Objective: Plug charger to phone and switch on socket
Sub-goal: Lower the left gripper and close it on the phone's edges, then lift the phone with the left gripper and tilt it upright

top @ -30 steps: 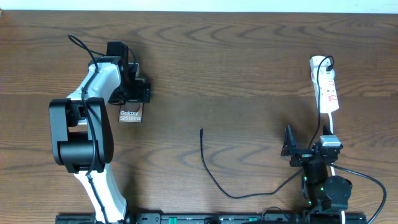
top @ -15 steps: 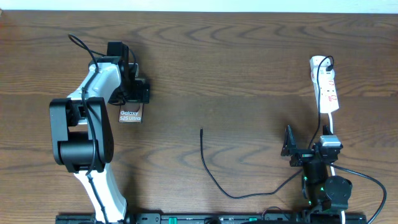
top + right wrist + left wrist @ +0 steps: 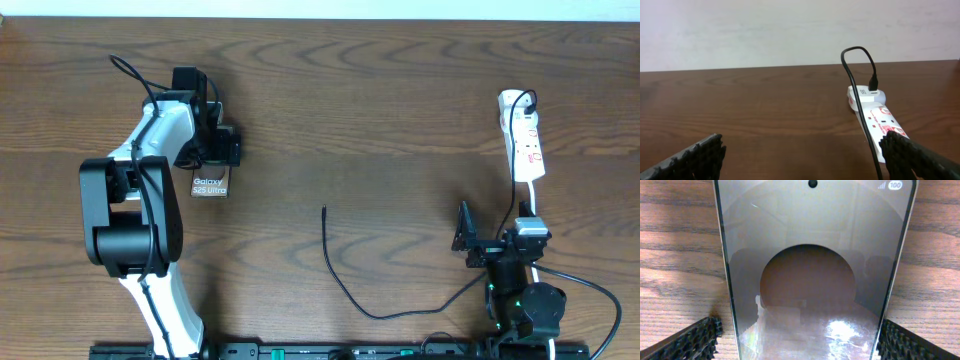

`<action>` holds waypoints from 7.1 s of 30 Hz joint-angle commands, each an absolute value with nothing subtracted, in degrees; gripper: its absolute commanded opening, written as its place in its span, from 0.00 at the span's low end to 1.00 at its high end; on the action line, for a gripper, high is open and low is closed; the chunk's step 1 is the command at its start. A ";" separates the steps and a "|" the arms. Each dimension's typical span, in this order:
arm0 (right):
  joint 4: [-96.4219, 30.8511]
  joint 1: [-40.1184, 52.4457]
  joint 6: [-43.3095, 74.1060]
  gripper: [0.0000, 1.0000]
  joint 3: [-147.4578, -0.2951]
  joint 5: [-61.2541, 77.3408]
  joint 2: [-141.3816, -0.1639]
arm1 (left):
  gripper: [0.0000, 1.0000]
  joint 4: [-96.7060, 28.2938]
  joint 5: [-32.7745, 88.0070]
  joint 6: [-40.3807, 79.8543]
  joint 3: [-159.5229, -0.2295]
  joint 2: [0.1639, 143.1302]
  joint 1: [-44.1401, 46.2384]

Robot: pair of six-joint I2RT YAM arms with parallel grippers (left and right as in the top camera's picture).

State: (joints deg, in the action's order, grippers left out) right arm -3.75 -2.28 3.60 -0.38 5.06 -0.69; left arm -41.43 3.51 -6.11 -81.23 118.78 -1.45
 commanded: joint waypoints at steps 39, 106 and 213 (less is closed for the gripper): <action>-4.05 -1.87 2.90 0.99 -0.34 4.62 -0.34 | 0.77 -41.21 2.33 -6.42 -80.66 120.57 -1.65; -4.03 -1.87 2.90 0.99 -0.34 4.62 -0.34 | 0.08 -41.23 2.35 -6.39 -80.93 120.53 -1.65; -4.03 -1.87 2.90 0.99 -0.34 4.62 -0.34 | 0.08 -39.97 75.05 75.50 -82.48 91.50 -22.48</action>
State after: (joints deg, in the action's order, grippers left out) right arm -3.75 -2.28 3.62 -0.38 5.06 -0.69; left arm -40.23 71.90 75.20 -81.34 93.54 -22.24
